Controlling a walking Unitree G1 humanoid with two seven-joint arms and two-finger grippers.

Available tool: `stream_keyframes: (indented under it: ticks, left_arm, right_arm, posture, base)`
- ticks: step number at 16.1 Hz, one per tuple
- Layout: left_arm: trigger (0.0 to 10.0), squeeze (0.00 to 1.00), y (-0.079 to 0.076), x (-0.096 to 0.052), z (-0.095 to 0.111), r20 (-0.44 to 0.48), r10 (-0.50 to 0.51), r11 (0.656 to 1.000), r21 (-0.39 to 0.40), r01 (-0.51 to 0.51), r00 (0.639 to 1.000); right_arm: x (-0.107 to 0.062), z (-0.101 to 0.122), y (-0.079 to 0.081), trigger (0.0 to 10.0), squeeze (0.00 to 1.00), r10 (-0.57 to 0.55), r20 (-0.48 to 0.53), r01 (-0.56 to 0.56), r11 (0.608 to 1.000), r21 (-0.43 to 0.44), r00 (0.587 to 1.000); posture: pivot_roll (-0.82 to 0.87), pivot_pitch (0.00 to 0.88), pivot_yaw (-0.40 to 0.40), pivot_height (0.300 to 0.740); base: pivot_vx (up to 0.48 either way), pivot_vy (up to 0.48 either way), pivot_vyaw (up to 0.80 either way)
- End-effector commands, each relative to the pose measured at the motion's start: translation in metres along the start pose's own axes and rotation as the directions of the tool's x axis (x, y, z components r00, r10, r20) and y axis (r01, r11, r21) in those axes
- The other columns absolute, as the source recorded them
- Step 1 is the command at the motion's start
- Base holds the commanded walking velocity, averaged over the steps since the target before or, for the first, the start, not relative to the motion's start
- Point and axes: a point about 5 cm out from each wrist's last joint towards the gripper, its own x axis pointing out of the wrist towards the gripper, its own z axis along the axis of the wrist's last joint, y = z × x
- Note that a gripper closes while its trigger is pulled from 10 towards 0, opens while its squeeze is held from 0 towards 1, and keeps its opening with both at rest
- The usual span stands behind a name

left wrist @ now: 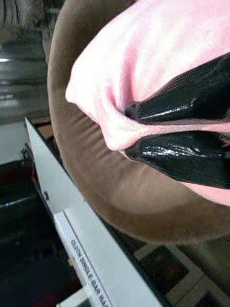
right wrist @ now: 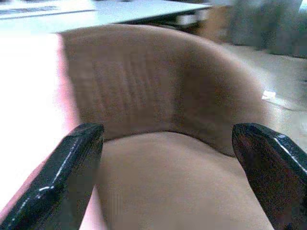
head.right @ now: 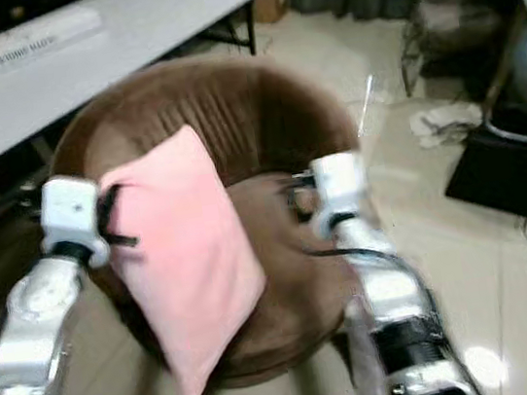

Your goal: Move the pillow to the sofa from floor

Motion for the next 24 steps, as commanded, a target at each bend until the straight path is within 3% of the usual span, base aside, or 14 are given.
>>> stream_keyframes:
  ticks: [1,3,7,9,11,14,16,19,22,23,24]
  left_arm:
    - [10.0,0.00,0.000,0.003,0.019,0.083,-0.001,1.000,0.011,0.000,0.997]
    - [10.0,0.00,-0.001,0.003,0.019,0.084,-0.004,1.000,0.012,0.003,0.996]
    - [10.0,0.00,-0.014,0.004,0.020,0.100,-0.127,0.992,0.024,0.125,0.987]
    - [10.0,0.00,-0.019,0.008,0.021,0.103,-0.169,0.985,0.035,0.166,0.980]
    - [10.0,0.00,-0.022,0.017,0.026,0.129,-0.222,0.975,0.040,0.218,0.967]
    - [10.0,0.00,-0.022,0.031,0.024,0.106,-0.250,0.967,0.076,0.243,0.962]
    - [10.0,0.00,-0.030,0.048,0.010,0.073,-0.320,0.947,0.064,0.316,0.945]
    - [10.0,0.00,-0.045,0.057,-0.011,-0.037,-0.411,0.907,0.090,0.412,0.911]
    - [10.0,0.00,-0.060,0.063,-0.023,-0.088,-0.390,0.910,0.112,0.398,0.916]
    - [10.0,0.00,-0.068,0.061,-0.036,-0.138,-0.336,0.912,0.201,0.358,0.932]
    - [10.0,0.00,-0.073,0.058,-0.045,-0.177,-0.322,0.888,0.285,0.362,0.930]
  right_arm:
    - [-0.001,0.004,-0.011,10.0,0.00,-0.029,0.014,0.029,0.999,-0.017,0.999]
    - [-0.001,0.004,-0.011,10.0,0.00,-0.029,0.015,0.029,0.999,-0.015,0.999]
    - [-0.001,0.004,-0.012,10.0,0.00,-0.040,0.019,0.039,0.999,0.009,0.999]
    - [-0.002,0.007,-0.006,10.0,0.00,0.051,0.028,-0.050,0.998,-0.037,0.998]
    - [-0.009,0.007,0.000,10.0,0.00,0.227,0.008,-0.222,0.961,-0.165,0.974]
    - [-0.014,0.006,-0.005,10.0,0.00,0.295,-0.018,-0.293,0.934,-0.204,0.955]
    - [-0.021,-0.001,-0.008,10.0,0.00,0.342,-0.068,-0.348,0.907,-0.238,0.937]
    - [-0.025,-0.006,-0.011,10.0,0.00,0.361,-0.113,-0.378,0.883,-0.279,0.926]
    - [-0.034,-0.007,-0.013,10.0,0.00,0.376,-0.147,-0.403,0.861,-0.309,0.915]
    - [-0.043,-0.010,-0.011,10.0,0.00,0.390,-0.170,-0.425,0.848,-0.317,0.905]
    - [-0.049,-0.014,-0.010,10.0,0.00,0.405,-0.193,-0.447,0.837,-0.316,0.894]
  posture:
    - [0.16,0.000,0.029,0.740]
    - [0.16,0.000,0.029,0.740]
    - [0.16,0.000,0.029,0.740]
    - [0.16,0.000,0.029,0.740]
    - [0.16,0.000,0.029,0.740]
    - [0.14,0.000,0.016,0.740]
    - [0.14,0.000,-0.007,0.740]
    - [0.11,0.000,-0.018,0.740]
    - [0.04,0.000,-0.027,0.740]
    - [-0.01,0.000,-0.038,0.740]
    - [-0.02,0.000,-0.045,0.740]
  base:
    - [0.435,0.000,0.00]
    - [0.435,0.000,0.00]
    - [0.428,0.000,0.00]
    - [0.397,0.000,0.00]
    - [0.163,0.000,0.00]
    - [0.000,0.000,0.00]
    - [0.000,0.000,0.00]
    - [0.000,0.000,0.00]
    - [0.000,0.000,0.00]
    - [0.000,0.000,0.00]
    - [0.000,0.000,0.00]
